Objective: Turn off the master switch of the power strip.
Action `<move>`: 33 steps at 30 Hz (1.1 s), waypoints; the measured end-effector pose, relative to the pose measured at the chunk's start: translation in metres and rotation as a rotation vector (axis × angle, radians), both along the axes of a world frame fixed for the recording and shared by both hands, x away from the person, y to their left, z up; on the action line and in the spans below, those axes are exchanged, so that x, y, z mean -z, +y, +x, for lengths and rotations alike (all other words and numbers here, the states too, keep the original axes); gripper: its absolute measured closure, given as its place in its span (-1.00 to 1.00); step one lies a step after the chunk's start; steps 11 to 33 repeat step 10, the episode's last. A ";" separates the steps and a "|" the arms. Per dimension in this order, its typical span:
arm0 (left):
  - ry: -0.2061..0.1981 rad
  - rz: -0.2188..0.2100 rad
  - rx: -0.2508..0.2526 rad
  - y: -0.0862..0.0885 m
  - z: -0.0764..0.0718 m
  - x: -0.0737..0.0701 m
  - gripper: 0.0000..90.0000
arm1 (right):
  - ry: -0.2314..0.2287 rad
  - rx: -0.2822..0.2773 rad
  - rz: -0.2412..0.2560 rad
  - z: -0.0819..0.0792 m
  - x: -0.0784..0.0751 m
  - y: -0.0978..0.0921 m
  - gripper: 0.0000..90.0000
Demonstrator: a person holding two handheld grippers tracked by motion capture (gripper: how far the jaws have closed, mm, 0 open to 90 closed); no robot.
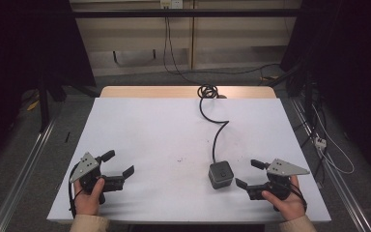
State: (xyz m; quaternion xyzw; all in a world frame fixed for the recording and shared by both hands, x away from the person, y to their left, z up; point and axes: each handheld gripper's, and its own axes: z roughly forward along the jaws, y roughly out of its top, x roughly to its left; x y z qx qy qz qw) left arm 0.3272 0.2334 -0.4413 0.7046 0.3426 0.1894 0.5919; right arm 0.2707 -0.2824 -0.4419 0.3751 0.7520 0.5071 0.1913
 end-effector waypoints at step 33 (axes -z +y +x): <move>0.002 0.002 0.002 0.000 0.001 0.000 -0.95 | 0.001 0.005 -0.009 0.000 0.002 -0.001 -0.79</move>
